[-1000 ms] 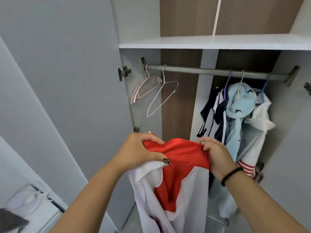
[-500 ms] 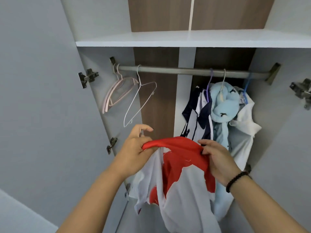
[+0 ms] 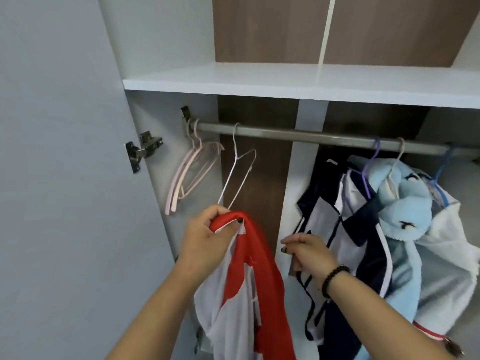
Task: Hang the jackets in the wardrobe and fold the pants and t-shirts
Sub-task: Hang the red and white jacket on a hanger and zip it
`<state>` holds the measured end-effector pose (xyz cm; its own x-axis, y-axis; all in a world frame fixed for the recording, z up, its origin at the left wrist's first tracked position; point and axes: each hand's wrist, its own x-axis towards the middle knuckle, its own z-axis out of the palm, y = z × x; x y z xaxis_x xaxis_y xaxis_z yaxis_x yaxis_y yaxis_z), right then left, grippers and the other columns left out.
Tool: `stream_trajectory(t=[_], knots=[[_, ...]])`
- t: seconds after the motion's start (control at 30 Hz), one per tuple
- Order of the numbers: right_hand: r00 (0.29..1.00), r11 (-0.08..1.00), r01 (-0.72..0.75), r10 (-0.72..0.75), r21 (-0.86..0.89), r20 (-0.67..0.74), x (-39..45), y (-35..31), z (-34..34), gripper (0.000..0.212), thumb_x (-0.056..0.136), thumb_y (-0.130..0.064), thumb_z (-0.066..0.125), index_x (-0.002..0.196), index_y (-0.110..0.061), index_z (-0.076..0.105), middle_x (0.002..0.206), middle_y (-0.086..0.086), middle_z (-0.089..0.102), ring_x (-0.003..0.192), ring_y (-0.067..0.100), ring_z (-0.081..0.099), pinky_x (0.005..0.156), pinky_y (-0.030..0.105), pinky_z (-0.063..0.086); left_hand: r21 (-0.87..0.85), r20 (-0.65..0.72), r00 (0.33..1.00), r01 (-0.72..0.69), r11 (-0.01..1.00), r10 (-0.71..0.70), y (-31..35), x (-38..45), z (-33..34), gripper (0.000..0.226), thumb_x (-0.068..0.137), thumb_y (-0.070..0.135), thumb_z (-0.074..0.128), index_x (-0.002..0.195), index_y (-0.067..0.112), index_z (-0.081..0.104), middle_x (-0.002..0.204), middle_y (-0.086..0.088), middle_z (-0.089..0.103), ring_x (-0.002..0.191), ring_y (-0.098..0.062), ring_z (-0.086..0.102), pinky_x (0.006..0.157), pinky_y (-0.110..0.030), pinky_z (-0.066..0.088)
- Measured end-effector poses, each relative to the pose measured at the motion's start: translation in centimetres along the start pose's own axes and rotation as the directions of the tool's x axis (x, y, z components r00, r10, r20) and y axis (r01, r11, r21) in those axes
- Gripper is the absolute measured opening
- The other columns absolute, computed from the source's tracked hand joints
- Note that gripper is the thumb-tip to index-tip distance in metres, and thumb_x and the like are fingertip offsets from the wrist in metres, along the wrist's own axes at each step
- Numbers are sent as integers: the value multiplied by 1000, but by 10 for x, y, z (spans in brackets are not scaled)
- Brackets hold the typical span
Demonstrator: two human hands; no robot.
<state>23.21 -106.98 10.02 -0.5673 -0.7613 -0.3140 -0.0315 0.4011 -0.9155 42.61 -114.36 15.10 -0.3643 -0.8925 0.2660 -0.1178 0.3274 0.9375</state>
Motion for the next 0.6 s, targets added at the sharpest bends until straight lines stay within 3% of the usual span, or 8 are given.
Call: stream_trajectory(t=[0.17,0.3,0.37,0.43,0.5,0.6], knots=[[993,982,119,-117,144,-23,58,-89,70,19,87,-4,59,105,-12,58,93,8,62,72,16,62,66,27,53,2,-121,992,47,999,-47,-8,25,-26,8,86,17,70,82,24,68,72,12,68,72,-11,68,60,-17,53],[992,992,104,-99,65,-73,114,-132,110,77,72,-28,75,137,-8,39,125,10,53,109,26,56,93,42,51,-18,-137,983,119,993,-120,-21,36,-48,6,84,16,72,82,21,70,76,4,71,74,-18,70,64,-27,58],[996,994,20,-10,108,-92,133,-140,120,85,68,-32,77,138,-6,37,128,11,50,112,28,55,94,44,50,-11,-127,979,157,988,-157,-28,41,-57,6,83,14,73,83,20,71,78,2,72,76,-20,69,66,-30,59],[995,978,-79,89,192,-47,143,-143,126,71,75,-28,74,134,-5,43,120,12,55,102,27,59,88,41,52,-36,-120,975,184,982,-187,-33,44,-65,6,83,11,73,84,16,72,78,0,72,76,-21,69,61,-25,56],[992,952,-121,123,280,12,149,-141,128,44,87,-17,66,126,-3,51,104,11,60,84,22,60,73,36,53,-73,-116,971,201,977,-209,-37,46,-71,6,82,8,73,84,14,73,76,0,72,73,-19,69,57,-19,53],[992,911,-111,125,396,-8,157,-138,125,28,92,-1,53,120,0,54,83,9,61,72,18,62,67,32,54,-107,-108,965,226,968,-237,-40,47,-78,6,81,9,73,85,14,73,79,-2,73,77,-21,69,64,-27,57]])
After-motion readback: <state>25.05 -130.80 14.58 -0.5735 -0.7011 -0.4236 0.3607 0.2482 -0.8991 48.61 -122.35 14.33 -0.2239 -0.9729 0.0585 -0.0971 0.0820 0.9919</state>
